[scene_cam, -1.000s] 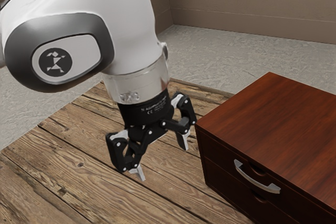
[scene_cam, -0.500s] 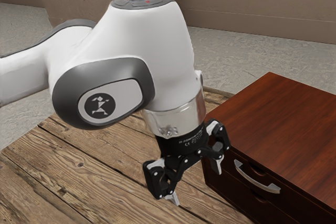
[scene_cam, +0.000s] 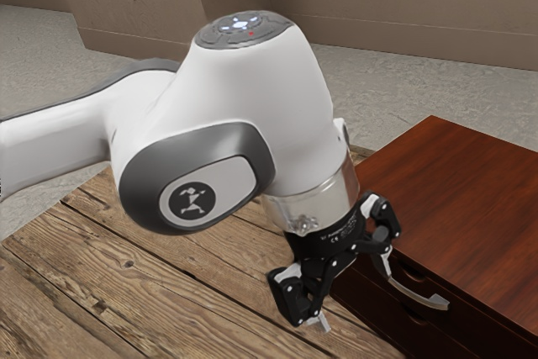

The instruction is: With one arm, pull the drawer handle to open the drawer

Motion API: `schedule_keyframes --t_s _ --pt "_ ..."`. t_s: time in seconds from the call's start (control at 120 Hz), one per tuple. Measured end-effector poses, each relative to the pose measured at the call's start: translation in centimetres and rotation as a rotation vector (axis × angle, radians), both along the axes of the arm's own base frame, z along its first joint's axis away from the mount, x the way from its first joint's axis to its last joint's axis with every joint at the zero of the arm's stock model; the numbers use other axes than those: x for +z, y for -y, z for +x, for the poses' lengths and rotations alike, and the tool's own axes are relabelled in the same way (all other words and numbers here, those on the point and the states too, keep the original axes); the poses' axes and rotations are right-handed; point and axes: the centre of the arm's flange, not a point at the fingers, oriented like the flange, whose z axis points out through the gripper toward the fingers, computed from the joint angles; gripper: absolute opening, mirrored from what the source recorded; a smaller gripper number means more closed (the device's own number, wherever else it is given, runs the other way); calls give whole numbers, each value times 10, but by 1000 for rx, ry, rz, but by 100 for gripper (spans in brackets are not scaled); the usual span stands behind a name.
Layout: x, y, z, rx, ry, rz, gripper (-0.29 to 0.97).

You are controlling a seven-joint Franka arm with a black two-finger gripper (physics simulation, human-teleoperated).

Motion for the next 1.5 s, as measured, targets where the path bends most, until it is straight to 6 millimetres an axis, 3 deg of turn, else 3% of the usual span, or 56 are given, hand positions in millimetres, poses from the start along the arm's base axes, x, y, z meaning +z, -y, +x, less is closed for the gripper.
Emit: schedule_keyframes --t_s 0.225,1.05,1.275,1.5 --pt "-14 4 12 11 3 5 68" --pt "-25 11 23 6 30 -6 68" --pt "-25 12 24 3 36 -11 44" --pt "-38 10 28 -1 27 -7 35"
